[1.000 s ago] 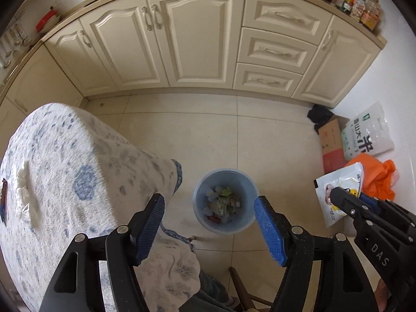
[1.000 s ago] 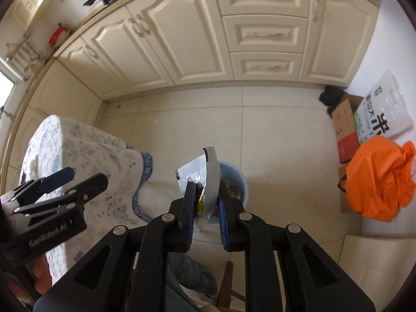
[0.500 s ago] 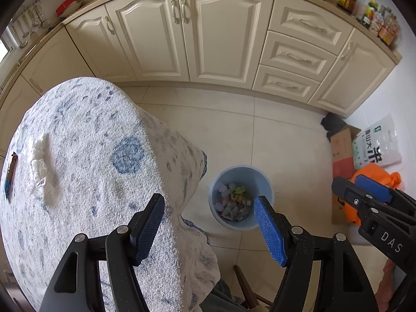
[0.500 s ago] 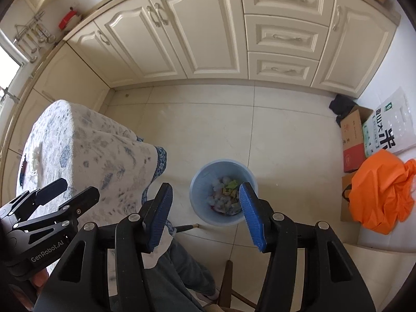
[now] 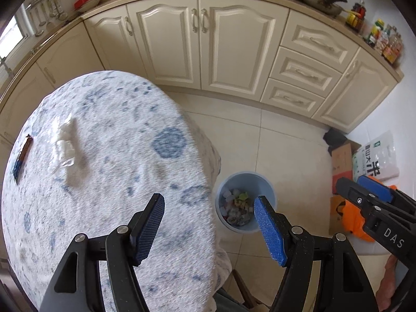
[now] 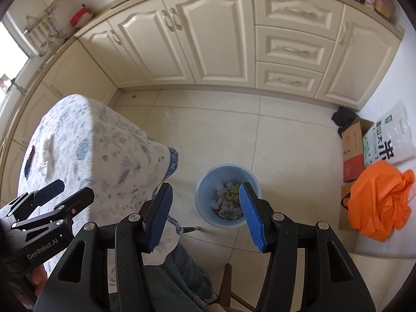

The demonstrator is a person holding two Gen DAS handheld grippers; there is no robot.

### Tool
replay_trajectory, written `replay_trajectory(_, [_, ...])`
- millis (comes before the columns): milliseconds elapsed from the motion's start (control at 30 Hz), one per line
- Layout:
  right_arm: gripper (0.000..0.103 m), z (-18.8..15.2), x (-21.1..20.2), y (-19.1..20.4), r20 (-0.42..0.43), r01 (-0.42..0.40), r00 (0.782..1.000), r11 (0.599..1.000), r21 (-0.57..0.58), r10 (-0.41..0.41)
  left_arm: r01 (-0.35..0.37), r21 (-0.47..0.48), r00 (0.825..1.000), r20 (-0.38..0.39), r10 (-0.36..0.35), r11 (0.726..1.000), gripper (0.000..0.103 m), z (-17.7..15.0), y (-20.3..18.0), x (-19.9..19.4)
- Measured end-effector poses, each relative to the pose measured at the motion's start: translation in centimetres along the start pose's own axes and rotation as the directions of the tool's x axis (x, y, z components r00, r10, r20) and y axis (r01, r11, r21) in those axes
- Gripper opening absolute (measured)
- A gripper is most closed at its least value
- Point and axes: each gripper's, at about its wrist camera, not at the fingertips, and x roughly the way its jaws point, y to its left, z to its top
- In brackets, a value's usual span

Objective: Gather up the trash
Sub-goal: 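Move both tools back over the table toward the plastic bag and chocolate bar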

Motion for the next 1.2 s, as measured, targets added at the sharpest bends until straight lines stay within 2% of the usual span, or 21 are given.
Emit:
replay_trajectory(267, [0.055, -0.6, -0.5, 5.4, 0.005, -0.042, 0.999, 0.993, -0.111, 0.043, -0.039, -0.089, 0.998, 0.046, 0.043, 0.995, 0.067, -3.1, 4.9, -3.9])
replay_trajectory(467, [0.055, -1.4, -0.8, 10.2, 0.002, -0.084, 0.996, 0.975, -0.205, 0.087, -0.080, -0.175, 0.994, 0.061, 0.091, 0.981, 0.067, -5.6, 9.1, -6.5])
replay_trajectory(867, [0.055, -2.8, 0.6, 20.7, -0.059, -0.147, 0.989, 0.911, -0.385, 0.135, -0.129, -0.346, 0.984, 0.073, 0.164, 0.929, 0.067, -9.9, 17.8, -10.4])
replay_trajectory(1200, [0.055, -2.2, 3.0, 29.2, -0.103, -0.197, 0.980, 0.851, -0.488, 0.167, -0.149, -0.458, 0.981, 0.040, 0.188, 0.876, 0.067, -10.6, 25.4, -9.8])
